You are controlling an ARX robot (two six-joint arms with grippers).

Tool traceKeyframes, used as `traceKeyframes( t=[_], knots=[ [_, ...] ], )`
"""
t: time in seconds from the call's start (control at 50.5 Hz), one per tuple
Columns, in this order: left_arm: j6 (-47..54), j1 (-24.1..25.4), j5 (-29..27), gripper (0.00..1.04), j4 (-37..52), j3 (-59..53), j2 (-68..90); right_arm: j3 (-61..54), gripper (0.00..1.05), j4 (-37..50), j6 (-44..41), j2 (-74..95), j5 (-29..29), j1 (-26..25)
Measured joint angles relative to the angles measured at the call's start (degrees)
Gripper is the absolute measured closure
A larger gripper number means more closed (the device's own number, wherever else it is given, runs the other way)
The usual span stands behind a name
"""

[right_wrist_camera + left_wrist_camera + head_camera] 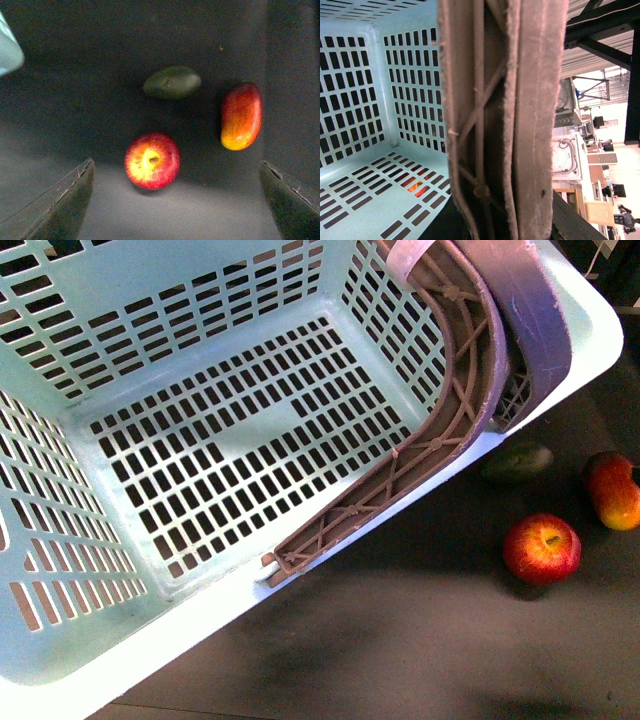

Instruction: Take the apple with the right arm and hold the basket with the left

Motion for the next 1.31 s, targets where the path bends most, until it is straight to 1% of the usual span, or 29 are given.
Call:
traceKeyframes(
  t=[0.079, 0.178, 0.455, 0.891, 1.307],
  knots=[
    [0.0, 0.0, 0.0, 0.87, 0.0, 0.0, 0.0, 2.2, 0.09, 2.8, -0.4, 7.5, -0.3, 0.0],
    [0.0, 0.0, 0.0, 0.87, 0.0, 0.0, 0.0, 4.7, 0.09, 4.3, -0.3, 14.5, -0.4, 0.0],
    [0.0, 0.0, 0.1, 0.87, 0.0, 0.0, 0.0, 12.2, 0.09, 4.3, 0.0, 28.7, 0.3, 1.0],
    [0.0, 0.0, 0.1, 0.87, 0.0, 0.0, 0.0, 20.0, 0.09, 1.0, 1.2, 37.4, 0.6, 2.0],
    [0.0, 0.0, 0.0, 0.87, 0.0, 0.0, 0.0, 28.2, 0.09, -5.0, 1.2, 42.5, 1.0, 3.6]
  ],
)
